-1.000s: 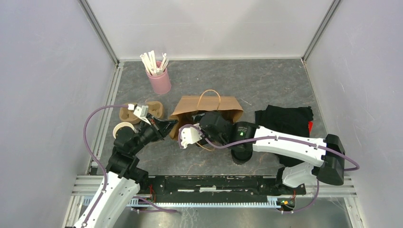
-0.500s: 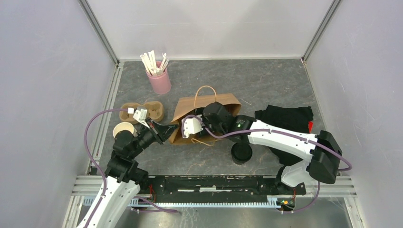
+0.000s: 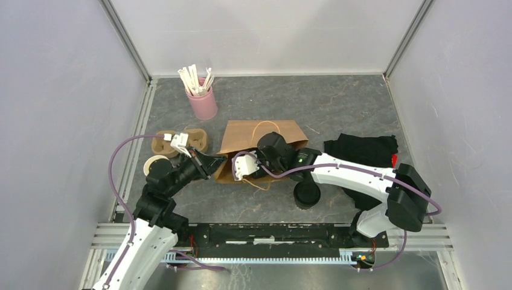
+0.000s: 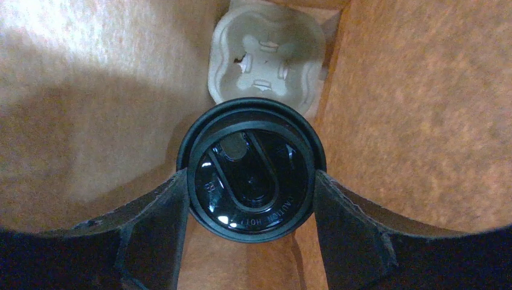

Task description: Pack the takeout coffee

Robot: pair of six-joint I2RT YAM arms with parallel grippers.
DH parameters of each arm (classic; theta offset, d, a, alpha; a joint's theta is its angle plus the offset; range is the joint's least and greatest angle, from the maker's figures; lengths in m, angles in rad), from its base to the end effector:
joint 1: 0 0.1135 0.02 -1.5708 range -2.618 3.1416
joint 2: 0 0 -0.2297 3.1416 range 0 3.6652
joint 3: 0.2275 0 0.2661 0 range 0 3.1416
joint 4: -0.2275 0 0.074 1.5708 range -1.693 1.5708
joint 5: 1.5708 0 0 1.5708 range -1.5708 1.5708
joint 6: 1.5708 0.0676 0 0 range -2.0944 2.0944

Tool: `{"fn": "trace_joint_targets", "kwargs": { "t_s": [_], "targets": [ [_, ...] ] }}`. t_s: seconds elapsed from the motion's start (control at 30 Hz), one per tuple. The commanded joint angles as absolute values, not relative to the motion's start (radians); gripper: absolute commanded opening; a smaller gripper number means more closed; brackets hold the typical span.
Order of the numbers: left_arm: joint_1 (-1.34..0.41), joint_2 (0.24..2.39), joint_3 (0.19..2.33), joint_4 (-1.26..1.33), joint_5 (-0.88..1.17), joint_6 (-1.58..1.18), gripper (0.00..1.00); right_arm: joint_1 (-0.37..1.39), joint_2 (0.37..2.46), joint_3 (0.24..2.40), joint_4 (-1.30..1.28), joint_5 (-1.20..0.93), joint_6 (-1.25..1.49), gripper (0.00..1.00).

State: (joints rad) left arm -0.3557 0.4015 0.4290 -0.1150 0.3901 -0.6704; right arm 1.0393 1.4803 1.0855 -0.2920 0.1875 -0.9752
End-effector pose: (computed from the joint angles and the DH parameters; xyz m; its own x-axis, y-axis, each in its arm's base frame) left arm 0.1805 -0.0945 0.2585 -0.4849 -0.4328 -0.7599 0.4797 0.5949 -0.6450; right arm 0.1985 0.3127 0.2089 0.4603 -0.8217 -0.3360 -0.7002 -0.1034 -0.7064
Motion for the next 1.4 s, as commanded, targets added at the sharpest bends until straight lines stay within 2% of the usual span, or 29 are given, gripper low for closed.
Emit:
{"fn": "trace_joint_targets", "kwargs": {
  "t_s": [0.0, 0.17, 0.43, 0.7, 0.97, 1.37],
  "targets": [
    [-0.359, 0.426, 0.526, -0.228, 0.319, -0.683, 0.02, 1.019, 1.459, 1.057, -0.226, 0.196, -0.988, 0.01],
    [-0.359, 0.462, 0.607, -0.374, 0.246, -0.642, 0.02, 1.004, 1.385, 0.975, -0.193, 0.217, -0.994, 0.01],
    [-0.369, 0.501, 0.615, -0.393, 0.258, -0.634, 0.02, 0.948, 1.316, 0.902, -0.173, 0.165, -0.980, 0.03],
    [-0.397, 0.560, 0.651, -0.387, 0.267, -0.620, 0.02, 0.944, 1.354, 0.980, -0.222, 0.139, -0.959, 0.02],
    [-0.397, 0.594, 0.681, -0.377, 0.282, -0.627, 0.02, 0.944, 1.364, 1.015, -0.263, 0.231, -1.011, 0.02],
    [-0.397, 0.607, 0.685, -0.386, 0.262, -0.622, 0.02, 0.936, 1.355, 0.938, -0.203, 0.277, -1.036, 0.01]
  ]
}}
